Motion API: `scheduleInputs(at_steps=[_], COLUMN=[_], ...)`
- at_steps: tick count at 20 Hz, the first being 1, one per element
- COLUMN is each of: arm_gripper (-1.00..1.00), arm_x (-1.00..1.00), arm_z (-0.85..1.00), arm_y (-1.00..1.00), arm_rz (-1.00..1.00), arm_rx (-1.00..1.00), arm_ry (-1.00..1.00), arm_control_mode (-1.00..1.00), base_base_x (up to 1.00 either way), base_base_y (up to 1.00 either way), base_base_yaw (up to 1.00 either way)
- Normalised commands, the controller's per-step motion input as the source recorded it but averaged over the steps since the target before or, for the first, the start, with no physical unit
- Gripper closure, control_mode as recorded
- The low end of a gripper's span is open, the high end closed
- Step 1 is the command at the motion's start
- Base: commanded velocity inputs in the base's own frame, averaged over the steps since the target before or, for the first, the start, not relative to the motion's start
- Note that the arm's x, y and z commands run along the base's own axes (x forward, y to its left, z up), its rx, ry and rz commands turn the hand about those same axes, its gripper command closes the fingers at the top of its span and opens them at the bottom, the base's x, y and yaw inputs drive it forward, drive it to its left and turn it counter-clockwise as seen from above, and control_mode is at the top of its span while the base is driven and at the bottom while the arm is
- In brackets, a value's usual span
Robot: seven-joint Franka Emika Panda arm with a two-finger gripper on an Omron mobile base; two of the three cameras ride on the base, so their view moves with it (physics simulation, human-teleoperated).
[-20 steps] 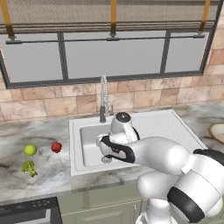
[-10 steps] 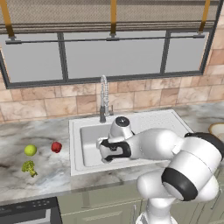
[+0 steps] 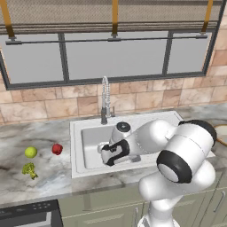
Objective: There is a mixed pile of frozen fruits and vegetables on the counter. Locate all the frozen vegetables and place the items in a bowl on the counter. Take all the frozen fruits and defrost them in a running sink.
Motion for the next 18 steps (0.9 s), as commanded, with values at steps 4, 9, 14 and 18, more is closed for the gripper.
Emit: scheduleInputs(at_steps=[4, 9, 14, 18], arm_gripper=[1.0, 1.0, 1.0, 1.0], arm_x=[0.13, 0.13, 0.19, 0.22], arm_z=[-0.23, -0.24, -0.22, -0.17], arm_y=[0.0, 0.0, 0.0, 0.0], arm_rz=[0.0, 0.0, 0.0, 0.0], arm_rx=[0.0, 0.0, 0.0, 0.0], arm_ry=[0.0, 0.0, 0.0, 0.0], arm_control_mode=[-1.0, -1.0, -1.0, -1.0], base_base_x=[0.0, 0.0, 0.0, 0.0], base_base_y=[0.0, 0.0, 0.0, 0.0], base_base_yaw=[0.0, 0.0, 0.0, 0.0])
